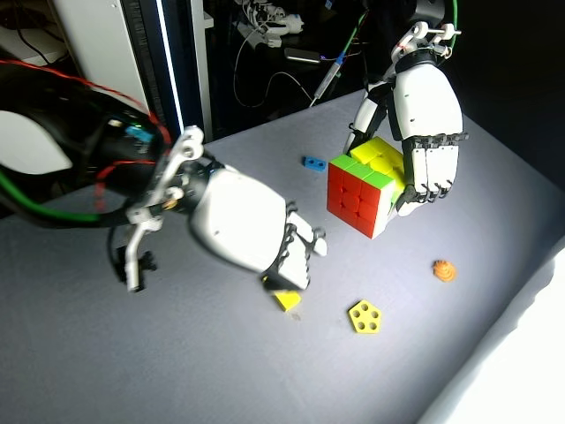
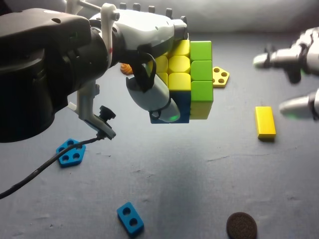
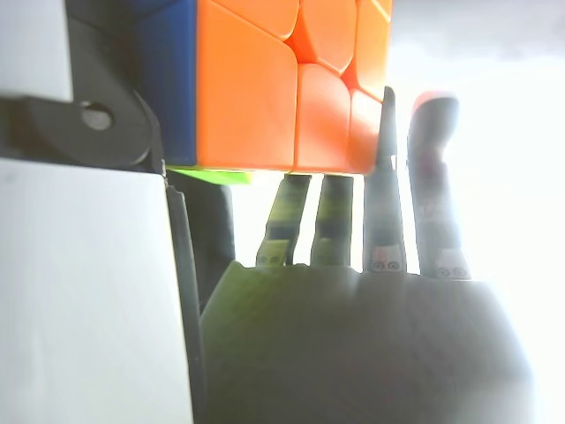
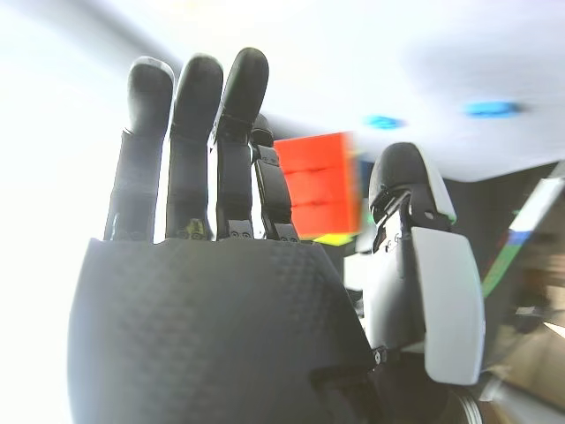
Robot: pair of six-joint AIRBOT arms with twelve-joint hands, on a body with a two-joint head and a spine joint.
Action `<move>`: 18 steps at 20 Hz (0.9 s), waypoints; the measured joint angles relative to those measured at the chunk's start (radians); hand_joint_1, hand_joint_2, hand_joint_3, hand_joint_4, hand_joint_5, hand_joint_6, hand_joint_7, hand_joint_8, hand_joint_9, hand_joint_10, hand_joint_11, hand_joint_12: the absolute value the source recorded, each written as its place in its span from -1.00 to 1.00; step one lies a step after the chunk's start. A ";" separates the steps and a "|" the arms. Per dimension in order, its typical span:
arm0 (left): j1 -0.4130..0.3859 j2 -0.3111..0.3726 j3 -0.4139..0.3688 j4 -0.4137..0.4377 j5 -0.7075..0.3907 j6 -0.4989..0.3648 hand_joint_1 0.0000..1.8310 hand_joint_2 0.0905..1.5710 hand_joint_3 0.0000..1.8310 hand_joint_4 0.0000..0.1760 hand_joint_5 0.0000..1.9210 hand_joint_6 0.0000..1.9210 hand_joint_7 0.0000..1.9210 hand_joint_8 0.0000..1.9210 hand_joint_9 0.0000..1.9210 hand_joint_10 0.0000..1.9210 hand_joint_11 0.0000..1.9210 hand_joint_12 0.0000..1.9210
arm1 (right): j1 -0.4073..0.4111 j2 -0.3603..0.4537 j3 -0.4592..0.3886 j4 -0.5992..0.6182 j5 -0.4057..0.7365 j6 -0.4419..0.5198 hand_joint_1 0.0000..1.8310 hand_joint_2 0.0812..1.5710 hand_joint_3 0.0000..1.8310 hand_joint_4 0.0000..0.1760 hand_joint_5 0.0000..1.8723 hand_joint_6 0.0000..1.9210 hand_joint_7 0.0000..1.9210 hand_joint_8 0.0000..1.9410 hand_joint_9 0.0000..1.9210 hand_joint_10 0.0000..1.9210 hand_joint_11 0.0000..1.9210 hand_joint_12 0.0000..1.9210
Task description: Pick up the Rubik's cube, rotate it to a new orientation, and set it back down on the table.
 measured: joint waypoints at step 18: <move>0.221 -0.050 0.040 0.249 0.067 -0.212 0.12 0.78 -1.00 -1.00 -0.49 0.73 -0.50 0.95 -0.65 1.00 -0.59 1.00 | 0.005 -0.015 -0.018 -0.022 0.061 0.000 -0.83 0.57 -1.00 -1.00 -0.90 -1.00 -0.57 0.22 -0.65 0.76 -0.73 1.00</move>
